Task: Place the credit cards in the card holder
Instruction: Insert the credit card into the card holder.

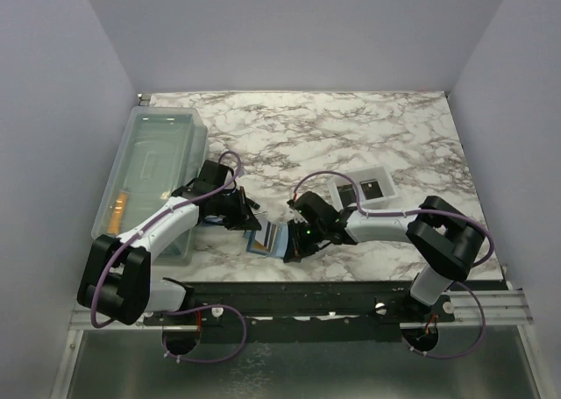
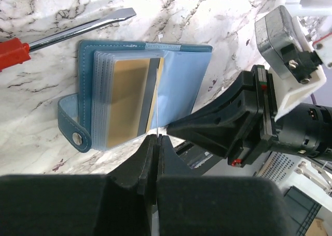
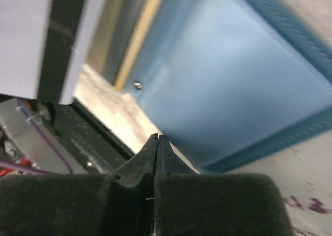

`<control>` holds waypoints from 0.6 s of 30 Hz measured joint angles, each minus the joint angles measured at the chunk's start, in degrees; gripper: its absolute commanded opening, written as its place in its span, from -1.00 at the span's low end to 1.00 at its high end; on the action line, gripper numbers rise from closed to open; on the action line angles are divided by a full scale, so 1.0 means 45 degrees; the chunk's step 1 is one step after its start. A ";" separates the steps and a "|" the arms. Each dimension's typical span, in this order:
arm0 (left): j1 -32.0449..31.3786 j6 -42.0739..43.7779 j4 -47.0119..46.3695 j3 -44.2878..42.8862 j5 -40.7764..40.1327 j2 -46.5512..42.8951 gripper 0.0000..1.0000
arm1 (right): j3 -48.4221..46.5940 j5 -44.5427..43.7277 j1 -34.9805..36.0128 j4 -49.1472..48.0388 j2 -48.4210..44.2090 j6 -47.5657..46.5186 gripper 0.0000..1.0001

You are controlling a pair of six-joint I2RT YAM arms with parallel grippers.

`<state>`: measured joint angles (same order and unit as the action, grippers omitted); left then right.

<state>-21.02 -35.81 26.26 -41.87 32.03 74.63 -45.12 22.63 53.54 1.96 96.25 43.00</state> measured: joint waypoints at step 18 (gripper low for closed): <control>-0.0219 -0.3361 -0.3662 0.2011 -0.0165 0.0155 -1.00 | 0.0277 -0.2880 -0.1409 0.1020 -0.0879 -0.0238 -0.97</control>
<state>-22.00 -50.94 9.78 -32.82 31.29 75.33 -43.88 9.67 47.20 6.55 92.29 41.93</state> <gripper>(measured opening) 0.017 0.005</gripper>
